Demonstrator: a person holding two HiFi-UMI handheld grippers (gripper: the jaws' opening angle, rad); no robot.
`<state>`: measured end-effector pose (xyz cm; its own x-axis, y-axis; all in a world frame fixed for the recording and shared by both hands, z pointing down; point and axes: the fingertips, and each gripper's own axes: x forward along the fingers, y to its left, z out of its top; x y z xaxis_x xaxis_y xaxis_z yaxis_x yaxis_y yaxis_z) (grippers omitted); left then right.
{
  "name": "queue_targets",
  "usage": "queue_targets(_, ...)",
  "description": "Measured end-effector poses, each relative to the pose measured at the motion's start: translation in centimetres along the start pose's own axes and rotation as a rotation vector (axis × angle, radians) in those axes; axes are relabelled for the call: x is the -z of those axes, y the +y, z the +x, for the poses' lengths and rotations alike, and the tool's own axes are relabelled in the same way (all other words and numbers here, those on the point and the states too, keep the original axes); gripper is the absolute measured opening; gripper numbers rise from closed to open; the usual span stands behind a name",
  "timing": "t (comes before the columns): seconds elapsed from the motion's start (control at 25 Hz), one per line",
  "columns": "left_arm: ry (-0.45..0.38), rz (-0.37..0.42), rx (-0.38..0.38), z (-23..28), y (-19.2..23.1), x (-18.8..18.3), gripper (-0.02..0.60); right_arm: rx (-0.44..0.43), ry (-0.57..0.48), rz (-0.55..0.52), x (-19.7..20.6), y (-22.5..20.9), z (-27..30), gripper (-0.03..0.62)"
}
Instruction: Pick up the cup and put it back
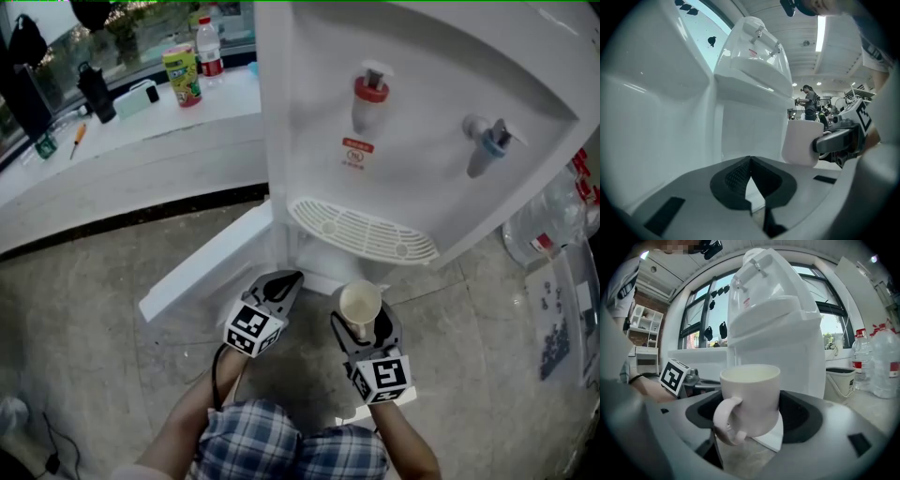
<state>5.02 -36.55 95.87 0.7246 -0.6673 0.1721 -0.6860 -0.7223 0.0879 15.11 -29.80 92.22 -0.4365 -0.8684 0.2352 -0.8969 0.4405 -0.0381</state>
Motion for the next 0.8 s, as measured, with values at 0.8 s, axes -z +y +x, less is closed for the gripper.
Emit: queue_targets(0.8,0.014,0.013,-0.018,0.1,0.2,0.4,0.025,0.121,0.066,-0.029,4.3,-5.9,10.3,0.384)
